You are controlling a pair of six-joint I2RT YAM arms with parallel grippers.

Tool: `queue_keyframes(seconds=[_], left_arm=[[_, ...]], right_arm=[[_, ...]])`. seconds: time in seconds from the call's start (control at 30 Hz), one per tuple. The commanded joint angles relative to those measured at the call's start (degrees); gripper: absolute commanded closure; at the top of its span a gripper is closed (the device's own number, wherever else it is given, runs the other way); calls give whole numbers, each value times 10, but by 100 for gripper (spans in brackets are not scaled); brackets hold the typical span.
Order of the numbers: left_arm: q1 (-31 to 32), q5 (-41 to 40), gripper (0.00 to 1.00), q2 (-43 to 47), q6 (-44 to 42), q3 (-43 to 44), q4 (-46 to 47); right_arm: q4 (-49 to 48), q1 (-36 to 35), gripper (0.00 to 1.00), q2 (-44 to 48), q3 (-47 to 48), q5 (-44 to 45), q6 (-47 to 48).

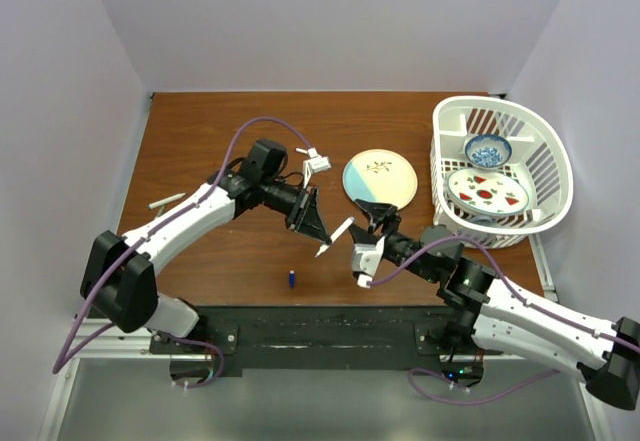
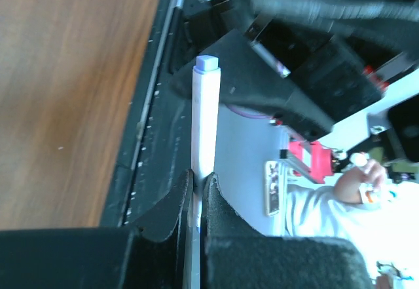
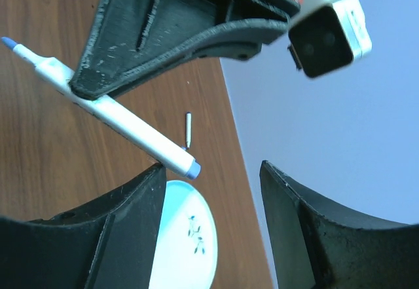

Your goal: Insert the pens into the pen caps

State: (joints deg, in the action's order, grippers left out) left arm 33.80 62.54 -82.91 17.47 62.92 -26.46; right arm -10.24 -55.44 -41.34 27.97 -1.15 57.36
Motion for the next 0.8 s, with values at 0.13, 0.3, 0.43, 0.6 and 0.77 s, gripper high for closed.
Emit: queue_keyframes(seconds=[0.13,0.3,0.43,0.6,0.77], left_arm=[[0,63,100,33,103,5,72],[0,59,100,25,121,12,73],[0,63,100,18,120,11,65],[-1,54,93,17,128,27,74],[-16,6,55,12,126,93,62]], right_arm=[[17,-78,39,-21,22,58,121],[20,-111,44,-42,21,94,140],[11,-122,78,-59,18,122,158],[-15,-131,100,-63,5,107,131],[-61,-133,100,-58,-9,35,14]])
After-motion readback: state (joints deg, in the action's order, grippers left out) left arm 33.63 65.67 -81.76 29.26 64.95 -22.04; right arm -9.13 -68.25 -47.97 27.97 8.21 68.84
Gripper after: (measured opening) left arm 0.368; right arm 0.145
